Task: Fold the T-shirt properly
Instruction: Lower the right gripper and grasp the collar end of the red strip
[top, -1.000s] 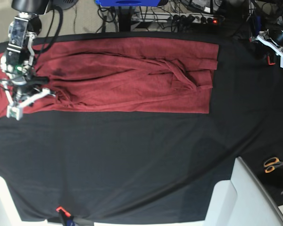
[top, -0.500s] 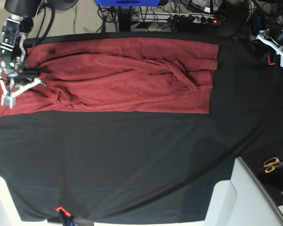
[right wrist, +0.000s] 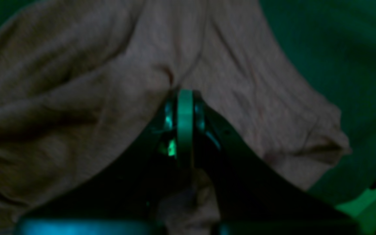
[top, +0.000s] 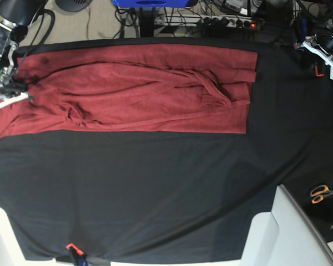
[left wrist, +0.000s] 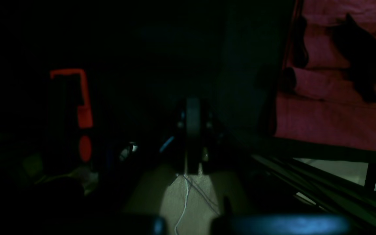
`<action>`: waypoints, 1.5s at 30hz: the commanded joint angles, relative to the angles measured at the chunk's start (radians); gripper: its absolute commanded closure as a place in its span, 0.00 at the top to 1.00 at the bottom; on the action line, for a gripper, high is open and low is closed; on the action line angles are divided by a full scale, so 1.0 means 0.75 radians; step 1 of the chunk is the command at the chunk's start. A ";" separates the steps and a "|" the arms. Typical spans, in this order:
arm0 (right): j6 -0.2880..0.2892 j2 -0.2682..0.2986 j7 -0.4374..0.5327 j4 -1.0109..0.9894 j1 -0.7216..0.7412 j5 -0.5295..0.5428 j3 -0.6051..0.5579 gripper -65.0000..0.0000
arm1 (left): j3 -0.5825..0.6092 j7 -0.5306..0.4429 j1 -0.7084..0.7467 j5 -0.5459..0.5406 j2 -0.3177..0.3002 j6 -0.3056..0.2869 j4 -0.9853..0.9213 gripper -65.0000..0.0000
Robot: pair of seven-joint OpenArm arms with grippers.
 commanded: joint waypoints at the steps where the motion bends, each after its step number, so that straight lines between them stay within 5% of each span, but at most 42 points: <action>1: -0.002 0.027 0.027 0.026 0.012 0.000 0.015 0.00 | -0.012 -0.021 0.005 -0.018 -0.023 -0.009 0.019 0.00; 13: 0.061 -0.024 0.023 0.173 0.040 -0.002 -0.171 0.00 | -0.012 -0.021 0.009 -0.018 -0.021 -0.009 0.019 0.00; 20: 0.061 0.032 0.027 -0.062 0.132 -0.004 -0.165 0.00 | -0.012 -0.023 0.015 -0.018 -0.023 -0.009 0.000 0.00; 35: 0.059 0.107 0.033 -0.140 0.134 -0.004 0.011 0.00 | -0.012 -0.025 -0.018 -0.018 -0.023 -0.009 -0.065 0.00; 42: 0.032 0.095 0.027 -0.042 0.122 0.000 0.011 0.00 | -0.012 -0.025 -0.020 -0.018 -0.023 -0.009 -0.065 0.00; 45: 0.032 0.025 0.025 0.089 0.087 -0.002 -0.001 0.00 | -0.012 -0.025 -0.020 -0.018 -0.023 -0.009 -0.065 0.00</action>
